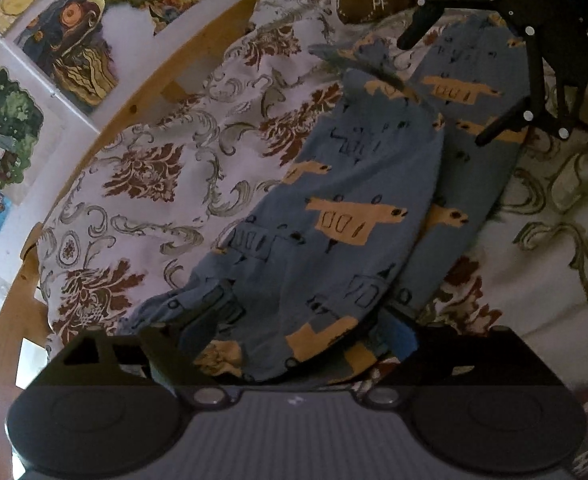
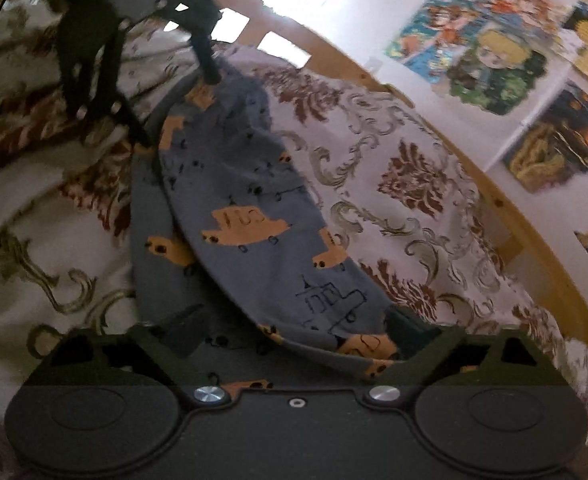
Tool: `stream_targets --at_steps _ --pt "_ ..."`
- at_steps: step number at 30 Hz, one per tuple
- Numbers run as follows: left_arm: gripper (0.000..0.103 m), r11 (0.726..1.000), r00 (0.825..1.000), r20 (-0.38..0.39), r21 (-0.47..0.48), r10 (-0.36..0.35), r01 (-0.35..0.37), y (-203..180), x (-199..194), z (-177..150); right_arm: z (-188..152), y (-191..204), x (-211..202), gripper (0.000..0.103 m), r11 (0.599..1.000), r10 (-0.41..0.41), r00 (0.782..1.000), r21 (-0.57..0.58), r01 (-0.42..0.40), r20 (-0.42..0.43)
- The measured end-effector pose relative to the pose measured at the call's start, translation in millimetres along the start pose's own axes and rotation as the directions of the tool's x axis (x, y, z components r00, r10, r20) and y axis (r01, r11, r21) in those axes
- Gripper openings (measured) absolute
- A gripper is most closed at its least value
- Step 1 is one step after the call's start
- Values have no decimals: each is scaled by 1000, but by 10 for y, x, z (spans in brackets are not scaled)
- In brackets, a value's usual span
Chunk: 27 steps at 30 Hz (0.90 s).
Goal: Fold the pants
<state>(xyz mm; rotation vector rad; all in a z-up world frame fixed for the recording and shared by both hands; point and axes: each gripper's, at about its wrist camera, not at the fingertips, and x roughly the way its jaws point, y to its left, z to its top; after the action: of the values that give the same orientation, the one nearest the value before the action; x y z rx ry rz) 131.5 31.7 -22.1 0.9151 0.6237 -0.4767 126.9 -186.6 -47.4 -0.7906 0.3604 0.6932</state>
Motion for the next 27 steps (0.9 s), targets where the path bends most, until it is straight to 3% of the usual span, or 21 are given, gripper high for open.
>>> stream_targets --at_steps 5,7,8,10,11,15,27 --pt "71 999 1000 -15 49 -23 24 47 61 -3 -5 2 108 58 999 -3 1000 -51 1 -22" --pt "57 997 999 -22 66 -38 39 52 77 5 -7 10 124 34 997 0 1000 -77 -2 -30" --pt "47 996 999 -30 77 -45 48 52 91 10 -7 14 122 28 996 5 999 -85 -7 -33" --pt "32 993 997 -43 102 -58 62 43 112 10 -4 20 110 6 995 17 999 -94 -20 -36" --pt "21 992 997 -47 110 -61 66 40 119 7 -1 28 98 5 995 23 999 -95 -26 -35" --pt "5 990 995 -54 105 -84 89 38 115 10 20 48 19 1 996 20 1000 -88 -22 -22" --pt "0 990 996 -51 119 -69 74 78 44 -38 60 135 -214 0 999 41 999 -21 -41 -16"
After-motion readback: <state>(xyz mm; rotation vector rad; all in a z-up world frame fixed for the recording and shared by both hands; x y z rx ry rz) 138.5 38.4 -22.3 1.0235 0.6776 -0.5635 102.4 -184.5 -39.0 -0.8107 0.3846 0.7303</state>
